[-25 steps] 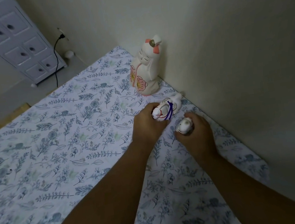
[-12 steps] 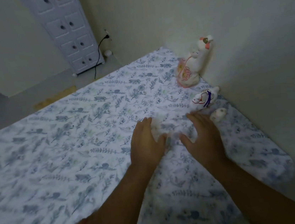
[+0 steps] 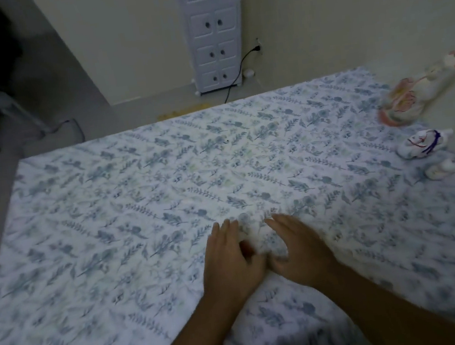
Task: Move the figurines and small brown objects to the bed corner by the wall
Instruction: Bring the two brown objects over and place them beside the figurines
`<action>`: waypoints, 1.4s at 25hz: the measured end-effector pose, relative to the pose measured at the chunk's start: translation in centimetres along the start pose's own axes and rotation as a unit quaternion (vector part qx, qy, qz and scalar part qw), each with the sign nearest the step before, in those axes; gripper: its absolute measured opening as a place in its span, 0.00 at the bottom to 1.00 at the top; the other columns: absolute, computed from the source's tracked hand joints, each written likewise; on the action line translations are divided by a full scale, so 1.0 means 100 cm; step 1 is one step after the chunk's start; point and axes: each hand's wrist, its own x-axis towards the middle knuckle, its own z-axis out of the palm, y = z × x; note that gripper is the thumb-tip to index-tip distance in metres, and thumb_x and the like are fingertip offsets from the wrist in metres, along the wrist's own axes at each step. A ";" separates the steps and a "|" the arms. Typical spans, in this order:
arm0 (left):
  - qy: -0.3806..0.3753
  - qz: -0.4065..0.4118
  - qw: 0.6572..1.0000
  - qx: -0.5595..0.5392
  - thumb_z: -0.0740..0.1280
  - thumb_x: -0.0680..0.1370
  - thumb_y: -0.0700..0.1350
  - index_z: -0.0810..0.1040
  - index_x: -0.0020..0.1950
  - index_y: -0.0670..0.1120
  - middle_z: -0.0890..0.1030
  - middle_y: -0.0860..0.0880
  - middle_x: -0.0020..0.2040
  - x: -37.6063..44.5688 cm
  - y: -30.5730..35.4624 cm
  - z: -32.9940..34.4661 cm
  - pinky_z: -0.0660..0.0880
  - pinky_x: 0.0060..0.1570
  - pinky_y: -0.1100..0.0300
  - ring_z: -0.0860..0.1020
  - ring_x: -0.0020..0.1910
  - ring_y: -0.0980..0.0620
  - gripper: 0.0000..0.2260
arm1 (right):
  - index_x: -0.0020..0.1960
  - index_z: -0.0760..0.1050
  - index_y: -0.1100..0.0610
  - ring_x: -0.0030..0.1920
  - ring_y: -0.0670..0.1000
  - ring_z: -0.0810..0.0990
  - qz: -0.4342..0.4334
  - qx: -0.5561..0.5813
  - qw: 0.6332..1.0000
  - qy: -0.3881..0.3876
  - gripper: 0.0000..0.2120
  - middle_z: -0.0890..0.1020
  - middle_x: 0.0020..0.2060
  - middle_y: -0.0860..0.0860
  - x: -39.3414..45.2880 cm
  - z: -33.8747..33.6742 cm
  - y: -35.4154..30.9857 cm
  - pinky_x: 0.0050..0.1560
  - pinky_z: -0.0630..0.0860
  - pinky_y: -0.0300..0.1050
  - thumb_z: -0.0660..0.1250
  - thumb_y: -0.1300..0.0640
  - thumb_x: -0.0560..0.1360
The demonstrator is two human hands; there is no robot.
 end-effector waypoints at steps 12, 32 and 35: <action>-0.032 0.002 0.998 -0.046 0.68 0.75 0.42 0.78 0.46 0.45 0.78 0.50 0.44 -0.003 -0.045 -0.007 0.72 0.40 0.61 0.75 0.44 0.50 0.02 | 0.37 0.77 0.55 0.38 0.48 0.80 0.055 0.150 0.985 0.061 0.08 0.82 0.35 0.48 0.011 0.033 -0.049 0.40 0.78 0.45 0.75 0.63 0.70; -0.181 0.325 0.925 -0.072 0.70 0.77 0.37 0.81 0.60 0.41 0.83 0.40 0.55 0.100 0.306 0.237 0.72 0.52 0.62 0.80 0.53 0.44 0.13 | 0.40 0.78 0.60 0.41 0.55 0.79 0.374 0.201 0.832 0.358 0.10 0.81 0.38 0.56 -0.116 -0.141 0.276 0.44 0.80 0.52 0.72 0.56 0.77; -0.189 0.371 0.905 -0.087 0.69 0.77 0.36 0.80 0.60 0.39 0.84 0.39 0.53 0.113 0.345 0.272 0.75 0.50 0.58 0.81 0.51 0.43 0.11 | 0.44 0.80 0.57 0.40 0.51 0.79 0.408 0.219 0.798 0.385 0.08 0.81 0.39 0.52 -0.121 -0.149 0.315 0.38 0.73 0.41 0.72 0.53 0.77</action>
